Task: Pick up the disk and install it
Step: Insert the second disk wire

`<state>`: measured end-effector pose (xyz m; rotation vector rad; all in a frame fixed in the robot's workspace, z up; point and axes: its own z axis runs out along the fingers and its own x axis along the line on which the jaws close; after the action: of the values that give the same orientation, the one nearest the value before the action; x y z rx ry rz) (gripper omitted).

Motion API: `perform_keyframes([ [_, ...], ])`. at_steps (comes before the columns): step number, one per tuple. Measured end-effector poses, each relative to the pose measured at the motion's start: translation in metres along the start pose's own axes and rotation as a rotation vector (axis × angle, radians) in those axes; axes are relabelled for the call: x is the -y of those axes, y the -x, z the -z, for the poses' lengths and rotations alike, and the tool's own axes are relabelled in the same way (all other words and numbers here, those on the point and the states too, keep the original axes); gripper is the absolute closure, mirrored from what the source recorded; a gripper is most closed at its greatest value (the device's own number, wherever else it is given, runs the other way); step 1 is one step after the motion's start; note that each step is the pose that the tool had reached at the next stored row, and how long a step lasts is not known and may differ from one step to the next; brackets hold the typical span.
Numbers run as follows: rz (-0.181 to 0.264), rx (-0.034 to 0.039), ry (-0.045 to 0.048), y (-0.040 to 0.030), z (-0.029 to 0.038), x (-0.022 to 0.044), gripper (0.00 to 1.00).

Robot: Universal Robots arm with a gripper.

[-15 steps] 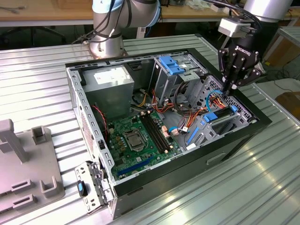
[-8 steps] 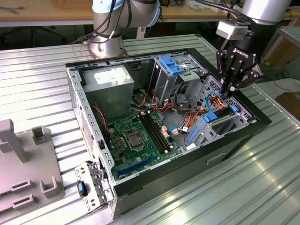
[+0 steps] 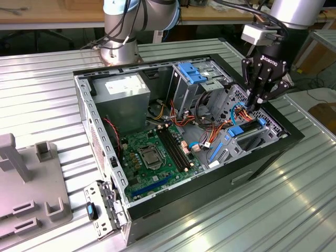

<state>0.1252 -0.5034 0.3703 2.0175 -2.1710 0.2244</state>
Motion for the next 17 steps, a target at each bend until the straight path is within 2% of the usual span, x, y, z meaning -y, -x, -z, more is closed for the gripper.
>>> perform_keyframes([
  [1,0.0,-0.0066,-0.0005,0.0,-0.0001,0.0,0.78],
  [2,0.0,-0.0129,-0.001,0.0,-0.0001,0.0,0.84],
  [3,0.0,-0.022,-0.0016,0.0,-0.0002,0.0,0.84],
  [8,-0.001,-0.0237,-0.0036,-0.0059,-0.0025,0.0004,0.84],
  [9,-0.001,-0.0212,-0.0054,-0.0093,-0.0045,0.0003,0.84],
  [13,0.004,0.0047,-0.0056,-0.0161,-0.0085,-0.0002,0.84],
  [15,0.014,0.0105,-0.0074,-0.0185,-0.0118,-0.0009,0.84],
  [17,0.046,0.0117,-0.0144,-0.0184,-0.0155,-0.0014,0.84],
])
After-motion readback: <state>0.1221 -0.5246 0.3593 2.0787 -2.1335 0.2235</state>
